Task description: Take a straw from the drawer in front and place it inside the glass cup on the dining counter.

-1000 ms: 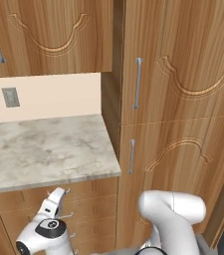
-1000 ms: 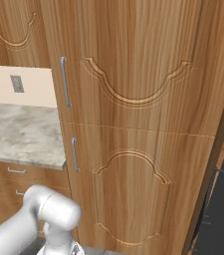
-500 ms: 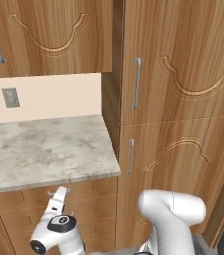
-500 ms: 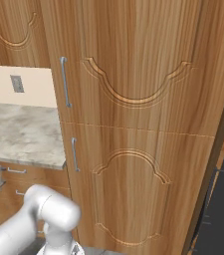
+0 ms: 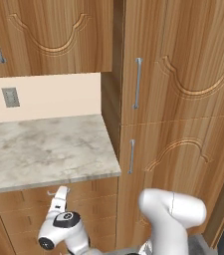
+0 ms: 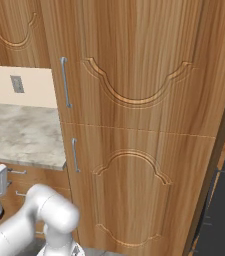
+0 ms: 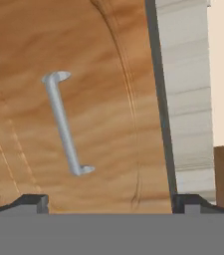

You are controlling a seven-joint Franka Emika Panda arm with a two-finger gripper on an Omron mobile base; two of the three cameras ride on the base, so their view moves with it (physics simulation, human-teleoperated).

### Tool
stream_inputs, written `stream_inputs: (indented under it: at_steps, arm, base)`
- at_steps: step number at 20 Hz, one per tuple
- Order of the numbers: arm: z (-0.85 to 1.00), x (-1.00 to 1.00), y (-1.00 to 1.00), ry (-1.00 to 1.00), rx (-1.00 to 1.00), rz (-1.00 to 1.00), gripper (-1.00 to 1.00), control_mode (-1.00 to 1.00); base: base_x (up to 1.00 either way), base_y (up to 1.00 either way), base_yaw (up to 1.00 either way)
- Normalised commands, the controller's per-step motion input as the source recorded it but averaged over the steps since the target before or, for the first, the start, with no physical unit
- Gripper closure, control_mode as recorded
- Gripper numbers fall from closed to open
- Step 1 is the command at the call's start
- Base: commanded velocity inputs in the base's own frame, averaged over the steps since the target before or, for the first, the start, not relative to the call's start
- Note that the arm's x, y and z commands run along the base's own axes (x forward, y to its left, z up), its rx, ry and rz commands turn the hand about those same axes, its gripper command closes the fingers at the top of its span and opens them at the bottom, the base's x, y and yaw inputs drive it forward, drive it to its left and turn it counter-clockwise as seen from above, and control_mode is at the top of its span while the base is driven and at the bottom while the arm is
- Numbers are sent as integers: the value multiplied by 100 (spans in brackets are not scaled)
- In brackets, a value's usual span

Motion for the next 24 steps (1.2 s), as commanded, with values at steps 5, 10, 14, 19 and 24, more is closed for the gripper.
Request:
stream_inputs:
  at_steps: [5, 10, 14, 19, 24]
  arm:
    - [-46, 30, 25, 0, -6, 3, -100, -100]
    - [-25, 29, 35, 0, -7, 0, -100, -100]
    - [-21, 32, 35, 0, -7, 0, -100, -100]
    - [-33, 34, 25, 0, -7, 0, -100, -100]
    - [-27, 34, 3, -1, -6, 0, -100, -100]
  base:
    - [0, 0, 0]
    - [0, 0, 0]
    - [0, 0, 0]
    - [0, 0, 0]
    - [0, 0, 0]
